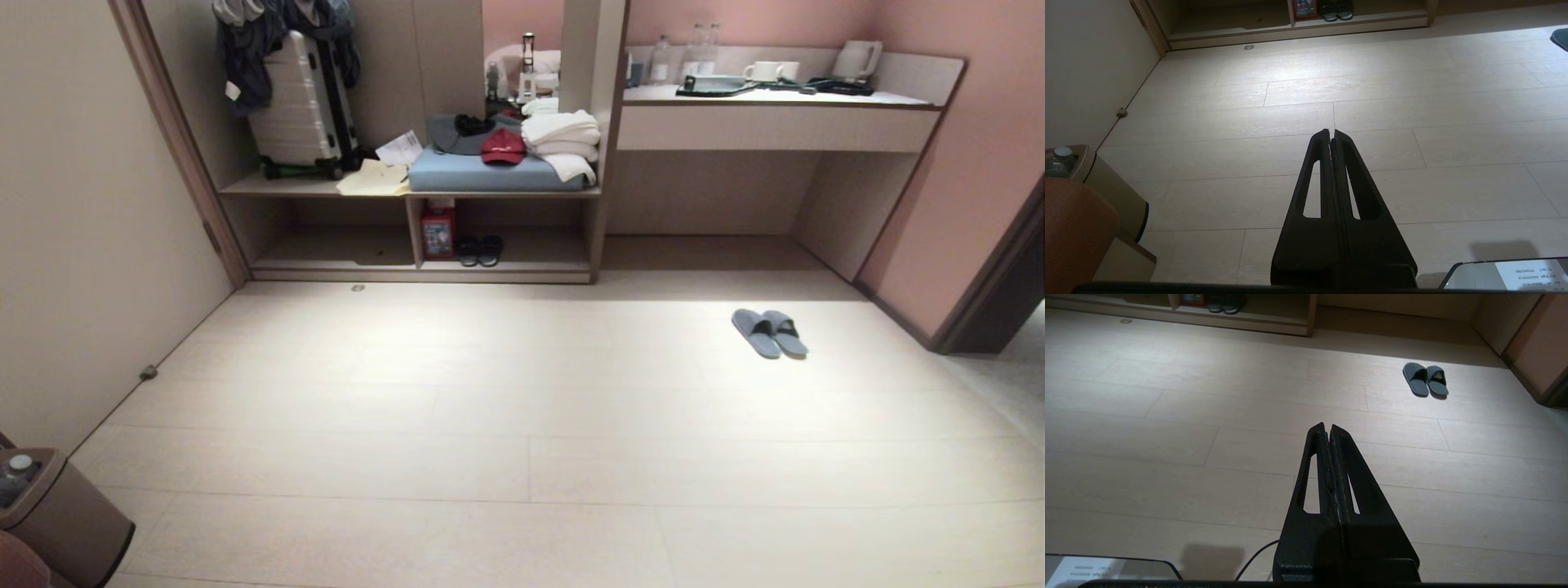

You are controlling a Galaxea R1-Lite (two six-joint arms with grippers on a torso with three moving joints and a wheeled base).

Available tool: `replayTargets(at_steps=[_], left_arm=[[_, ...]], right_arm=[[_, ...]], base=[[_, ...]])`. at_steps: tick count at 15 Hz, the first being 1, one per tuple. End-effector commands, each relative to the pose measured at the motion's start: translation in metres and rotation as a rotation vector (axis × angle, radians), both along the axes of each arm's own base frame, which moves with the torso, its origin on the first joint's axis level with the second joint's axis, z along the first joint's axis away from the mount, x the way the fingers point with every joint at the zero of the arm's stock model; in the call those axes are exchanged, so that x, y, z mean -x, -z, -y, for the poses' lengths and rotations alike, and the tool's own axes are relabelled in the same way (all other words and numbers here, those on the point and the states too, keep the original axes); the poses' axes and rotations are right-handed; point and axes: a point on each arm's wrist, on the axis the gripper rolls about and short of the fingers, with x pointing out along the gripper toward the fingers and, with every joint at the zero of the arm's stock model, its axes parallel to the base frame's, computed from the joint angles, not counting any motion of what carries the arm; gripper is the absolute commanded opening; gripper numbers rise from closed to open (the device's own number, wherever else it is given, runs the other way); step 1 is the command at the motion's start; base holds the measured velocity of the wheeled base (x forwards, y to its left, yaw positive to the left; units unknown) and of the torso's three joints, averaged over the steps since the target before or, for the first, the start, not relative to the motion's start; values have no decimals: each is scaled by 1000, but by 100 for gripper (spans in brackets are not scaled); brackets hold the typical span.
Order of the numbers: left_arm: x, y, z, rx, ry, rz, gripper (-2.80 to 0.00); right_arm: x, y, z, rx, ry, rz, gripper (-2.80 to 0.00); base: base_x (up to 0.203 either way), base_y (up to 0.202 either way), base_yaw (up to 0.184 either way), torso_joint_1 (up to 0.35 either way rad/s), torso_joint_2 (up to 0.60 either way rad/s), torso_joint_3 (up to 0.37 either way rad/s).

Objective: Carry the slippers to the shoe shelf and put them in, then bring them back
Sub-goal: Pick up the slippers on the floor

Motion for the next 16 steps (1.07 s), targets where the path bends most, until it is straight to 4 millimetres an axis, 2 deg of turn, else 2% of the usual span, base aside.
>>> replayTargets(at_steps=[1, 16], left_arm=[[0, 0, 0, -1, 0, -1, -280], [0, 0, 0, 18, -2, 1, -280]], right_arm=[[0, 0, 0, 0, 1, 1, -280], [0, 0, 0, -10, 4, 2, -280]], base=[[0, 0, 0, 0, 0, 0], [0, 0, 0, 0, 0, 0]])
